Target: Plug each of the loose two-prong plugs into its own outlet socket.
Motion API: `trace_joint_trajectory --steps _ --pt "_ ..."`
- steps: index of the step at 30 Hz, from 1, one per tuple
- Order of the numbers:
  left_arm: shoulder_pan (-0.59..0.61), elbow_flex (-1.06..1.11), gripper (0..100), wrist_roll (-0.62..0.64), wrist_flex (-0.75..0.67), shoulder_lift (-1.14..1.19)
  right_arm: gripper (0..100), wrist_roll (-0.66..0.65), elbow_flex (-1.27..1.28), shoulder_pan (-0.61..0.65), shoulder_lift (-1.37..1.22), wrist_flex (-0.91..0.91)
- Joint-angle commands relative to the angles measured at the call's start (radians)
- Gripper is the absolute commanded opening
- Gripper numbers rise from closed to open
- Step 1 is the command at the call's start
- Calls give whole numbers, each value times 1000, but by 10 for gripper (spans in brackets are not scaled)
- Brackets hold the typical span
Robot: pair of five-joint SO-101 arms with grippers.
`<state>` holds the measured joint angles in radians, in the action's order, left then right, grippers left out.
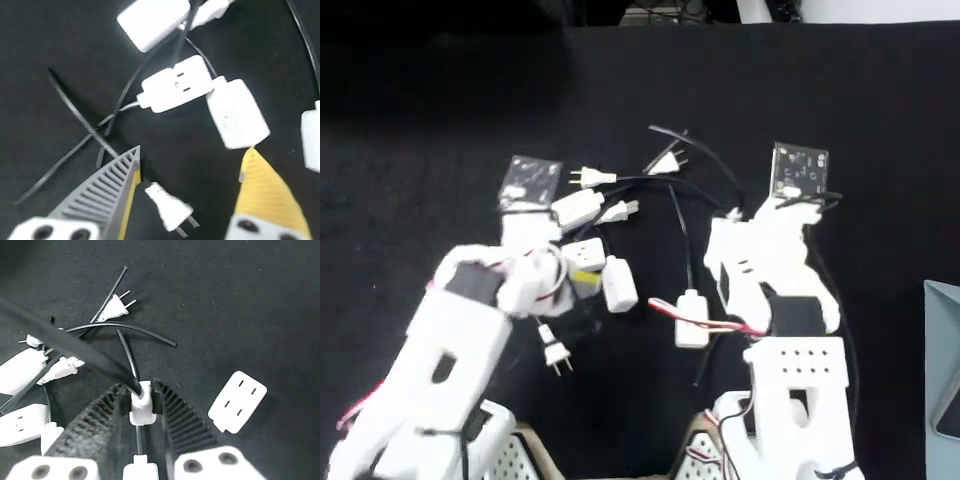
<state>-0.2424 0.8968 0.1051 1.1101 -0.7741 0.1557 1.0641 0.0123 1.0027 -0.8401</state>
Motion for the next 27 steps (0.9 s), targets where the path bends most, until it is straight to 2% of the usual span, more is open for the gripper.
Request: trace_joint_trajectory --steps 1,6,10,17,20,27 --pt "-71 -143 315 106 -60 199 13 8 -71 -15 15 18" --pt "-145 -200 314 173 -104 399 13 5 -68 -21 15 18" --pt "-188 -252 314 204 -104 496 13 3 -74 -72 19 18" --pt "-183 -308 314 198 -160 585 13 3 -76 -112 21 18" --pt "-147 -308 313 140 -149 661 14 3 -76 -112 21 18" --pt "110 -320 268 -6 -32 671 14 3 -76 -107 21 18"
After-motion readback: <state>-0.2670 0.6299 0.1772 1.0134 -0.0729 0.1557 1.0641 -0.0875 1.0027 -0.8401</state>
